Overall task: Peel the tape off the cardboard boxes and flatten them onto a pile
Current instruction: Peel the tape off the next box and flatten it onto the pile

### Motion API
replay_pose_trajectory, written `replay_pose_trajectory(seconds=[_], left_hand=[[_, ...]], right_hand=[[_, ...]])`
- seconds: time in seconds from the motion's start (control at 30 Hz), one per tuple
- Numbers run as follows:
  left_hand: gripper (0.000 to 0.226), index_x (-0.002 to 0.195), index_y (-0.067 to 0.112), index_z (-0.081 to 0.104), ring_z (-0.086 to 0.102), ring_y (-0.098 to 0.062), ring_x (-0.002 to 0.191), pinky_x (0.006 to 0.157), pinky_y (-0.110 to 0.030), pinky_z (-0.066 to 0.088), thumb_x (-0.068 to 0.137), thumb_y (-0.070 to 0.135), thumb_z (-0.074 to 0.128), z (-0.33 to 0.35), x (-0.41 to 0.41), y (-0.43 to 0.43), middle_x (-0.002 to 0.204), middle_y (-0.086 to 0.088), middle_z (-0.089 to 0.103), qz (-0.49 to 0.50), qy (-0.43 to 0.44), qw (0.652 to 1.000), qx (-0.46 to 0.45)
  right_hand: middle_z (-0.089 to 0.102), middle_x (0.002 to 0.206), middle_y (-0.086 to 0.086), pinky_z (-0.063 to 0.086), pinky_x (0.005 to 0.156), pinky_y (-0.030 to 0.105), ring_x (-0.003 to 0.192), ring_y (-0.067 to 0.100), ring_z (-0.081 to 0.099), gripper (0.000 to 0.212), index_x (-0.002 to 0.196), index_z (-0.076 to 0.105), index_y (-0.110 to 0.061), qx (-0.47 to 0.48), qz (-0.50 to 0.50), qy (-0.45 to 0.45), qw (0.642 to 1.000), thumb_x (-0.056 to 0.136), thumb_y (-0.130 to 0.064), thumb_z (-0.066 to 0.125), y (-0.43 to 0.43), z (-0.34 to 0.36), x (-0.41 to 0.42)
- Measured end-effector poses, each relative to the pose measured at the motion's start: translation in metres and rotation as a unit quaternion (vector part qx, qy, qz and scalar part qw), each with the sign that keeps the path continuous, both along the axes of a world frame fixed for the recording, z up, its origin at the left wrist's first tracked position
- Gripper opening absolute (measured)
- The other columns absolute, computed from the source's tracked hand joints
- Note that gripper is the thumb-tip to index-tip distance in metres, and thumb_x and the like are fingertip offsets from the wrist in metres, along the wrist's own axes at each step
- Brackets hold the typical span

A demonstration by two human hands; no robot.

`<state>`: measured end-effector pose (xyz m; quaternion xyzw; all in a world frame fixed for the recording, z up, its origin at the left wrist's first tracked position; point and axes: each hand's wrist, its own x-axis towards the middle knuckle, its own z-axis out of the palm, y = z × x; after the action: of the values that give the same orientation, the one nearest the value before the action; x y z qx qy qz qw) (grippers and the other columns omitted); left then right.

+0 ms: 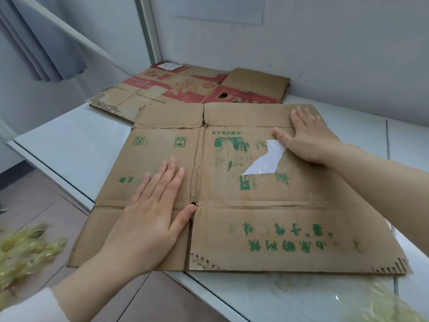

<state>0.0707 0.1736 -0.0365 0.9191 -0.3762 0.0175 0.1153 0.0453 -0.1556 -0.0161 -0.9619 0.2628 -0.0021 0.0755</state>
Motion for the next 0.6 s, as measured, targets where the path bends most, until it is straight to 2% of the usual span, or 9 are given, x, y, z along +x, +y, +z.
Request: replay_pose_trajectory(seconds=[0.3,0.37,0.4,0.47,0.53,0.6], left_hand=[[0.090,0.142,0.035,-0.013,-0.025,0.010,0.136,0.110,-0.014,-0.021,0.064,0.077,-0.027,-0.001,0.000,-0.003,0.152,0.019,-0.019,0.003,0.003,1.000,-0.031],[0.093,0.146,0.031,-0.002,-0.016,0.008,0.139,0.112,-0.015,-0.017,0.067,0.076,-0.024,0.000,-0.002,-0.001,0.154,0.018,-0.009,0.010,0.001,0.998,-0.055],[0.093,0.148,0.029,0.011,-0.007,0.008,0.140,0.114,-0.017,-0.010,0.072,0.076,-0.016,0.001,-0.004,0.000,0.155,0.016,0.002,0.017,0.002,0.997,-0.078],[0.077,0.141,0.026,0.037,0.011,0.006,0.137,0.116,-0.022,0.002,0.083,0.068,0.007,0.002,-0.010,0.006,0.152,0.013,0.027,0.052,-0.003,0.990,-0.134],[0.053,0.134,0.025,0.048,0.024,-0.003,0.139,0.116,-0.035,0.006,0.091,0.053,0.031,0.005,-0.020,0.019,0.148,0.007,0.038,0.120,-0.010,0.978,-0.172],[0.045,0.133,0.023,0.047,0.030,-0.016,0.139,0.115,-0.046,0.010,0.092,0.042,0.049,0.003,-0.031,0.038,0.147,0.001,0.038,0.227,0.017,0.951,-0.207]], right_hand=[[-0.006,0.158,0.000,-0.003,0.118,0.033,0.145,0.013,-0.007,0.070,0.149,0.001,-0.013,0.005,-0.021,-0.020,1.000,0.094,-0.053,0.018,0.007,0.000,-0.005],[-0.009,0.158,0.001,-0.002,0.118,0.037,0.145,0.016,-0.010,0.070,0.149,-0.001,-0.014,0.041,-0.044,-0.009,0.998,0.095,-0.053,0.020,0.016,0.007,-0.015],[-0.011,0.157,0.002,-0.001,0.118,0.039,0.145,0.019,-0.010,0.072,0.149,-0.002,-0.015,0.064,-0.064,-0.002,0.996,0.094,-0.055,0.021,0.022,0.009,-0.025],[-0.009,0.157,0.007,0.006,0.117,0.044,0.145,0.029,-0.003,0.081,0.149,-0.005,-0.018,0.112,-0.112,0.003,0.987,0.089,-0.062,0.027,0.032,0.011,-0.050],[0.013,0.154,0.017,0.021,0.112,0.046,0.140,0.036,0.018,0.090,0.149,0.000,-0.016,0.138,-0.161,-0.002,0.977,0.084,-0.066,0.037,0.038,0.013,-0.076],[0.038,0.138,0.022,0.038,0.098,0.044,0.125,0.039,0.039,0.090,0.143,0.018,-0.006,0.124,-0.196,0.015,0.972,0.081,-0.064,0.047,0.042,0.019,-0.102]])
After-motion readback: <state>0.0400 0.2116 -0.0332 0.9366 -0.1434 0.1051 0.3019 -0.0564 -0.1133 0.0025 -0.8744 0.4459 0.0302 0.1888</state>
